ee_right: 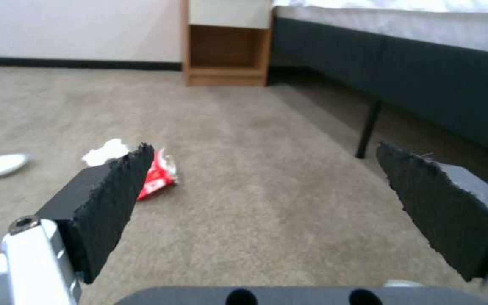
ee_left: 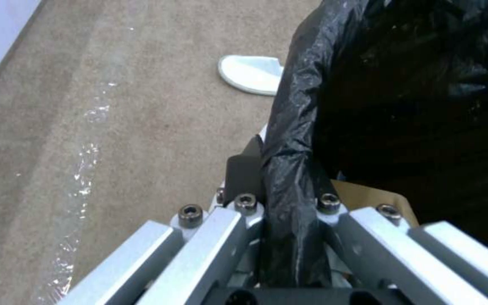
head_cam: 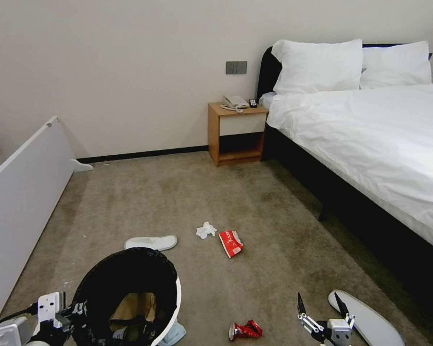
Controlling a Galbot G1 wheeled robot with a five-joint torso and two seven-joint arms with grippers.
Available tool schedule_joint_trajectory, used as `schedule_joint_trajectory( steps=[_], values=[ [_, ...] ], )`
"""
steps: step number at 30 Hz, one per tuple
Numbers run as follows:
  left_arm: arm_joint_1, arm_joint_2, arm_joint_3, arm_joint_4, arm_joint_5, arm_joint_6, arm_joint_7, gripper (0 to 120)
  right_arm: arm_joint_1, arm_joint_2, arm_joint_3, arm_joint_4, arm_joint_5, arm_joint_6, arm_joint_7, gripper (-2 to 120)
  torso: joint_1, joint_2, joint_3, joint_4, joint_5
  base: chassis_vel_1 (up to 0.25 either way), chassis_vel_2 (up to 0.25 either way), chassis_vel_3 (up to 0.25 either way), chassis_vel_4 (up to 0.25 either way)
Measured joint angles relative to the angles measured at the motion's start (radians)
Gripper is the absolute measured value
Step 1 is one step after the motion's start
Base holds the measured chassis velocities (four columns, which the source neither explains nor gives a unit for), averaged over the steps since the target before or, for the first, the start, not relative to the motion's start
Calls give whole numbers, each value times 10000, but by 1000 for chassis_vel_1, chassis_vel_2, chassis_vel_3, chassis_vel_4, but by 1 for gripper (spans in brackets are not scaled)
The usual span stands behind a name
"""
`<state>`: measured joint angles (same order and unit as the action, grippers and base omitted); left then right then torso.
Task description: Pick up the trash bin, then pick up the garbage from the floor and place it into the trash bin.
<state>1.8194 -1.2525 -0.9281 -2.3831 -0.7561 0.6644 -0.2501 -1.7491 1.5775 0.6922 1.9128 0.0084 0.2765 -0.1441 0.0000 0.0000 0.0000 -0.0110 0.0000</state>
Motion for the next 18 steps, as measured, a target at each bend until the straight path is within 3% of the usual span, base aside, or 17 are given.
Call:
schedule_joint_trajectory(
  steps=[3, 7, 9, 10, 13, 14, 16, 17, 18],
  values=[
    [41, 98, -53, -50, -59, 32, -57, 3, 200, -1034, -34, 273, 122, -966, -275, 100, 0, 0, 0, 3, 1, 0, 0, 0, 0],
    [38, 162, -56, -63, -78, 49, -65, 3, 275, -1390, -62, 302, 141, -1163, -372, 100, 0, 0, 0, 4, 0, 0, 0, 0, 0],
    [42, 302, -60, -82, -91, 96, -82, 3, 533, -2347, -289, 209, 265, -1575, -592, 100, 0, 0, 0, -5, -1, 0, 0, 0, 0],
    [42, 302, -60, -82, -91, 96, -82, 3, 533, -2347, -289, 209, 265, -1575, -592, 100, 0, 0, 0, -5, -1, 0, 0, 0, 0],
    [201, 319, -197, -230, -79, 152, -120, 3, 1377, -4472, -1348, -436, 1033, -1860, -1279, 100, 0, 0, 0, 5, 6, 0, 0, 0, 0],
    [201, 319, -197, -230, -79, 152, -120, 3, 1377, -4472, -1348, -436, 1033, -1860, -1279, 100, 0, 0, 0, 5, 6, 0, 0, 0, 0],
    [280, 318, -291, -383, -51, 216, -148, 3, 1992, -5855, -2309, -906, 1441, -1840, -1596, 100, 0, 0, 1, 2, 1, 0, 0, 0, 0],
    [280, 318, -291, -383, -51, 216, -148, 3, 1992, -5855, -2309, -906, 1441, -1840, -1596, 100, 0, 0, 1, 2, 1, 0, 0, 0, 0],
    [295, 324, -327, -463, -26, 256, -187, 3, 2313, -6354, -2800, -1144, 1576, -1757, -1752, 100, 0, -3, 1, 2, 5, 0, 0, 0, 0]
  ],
)
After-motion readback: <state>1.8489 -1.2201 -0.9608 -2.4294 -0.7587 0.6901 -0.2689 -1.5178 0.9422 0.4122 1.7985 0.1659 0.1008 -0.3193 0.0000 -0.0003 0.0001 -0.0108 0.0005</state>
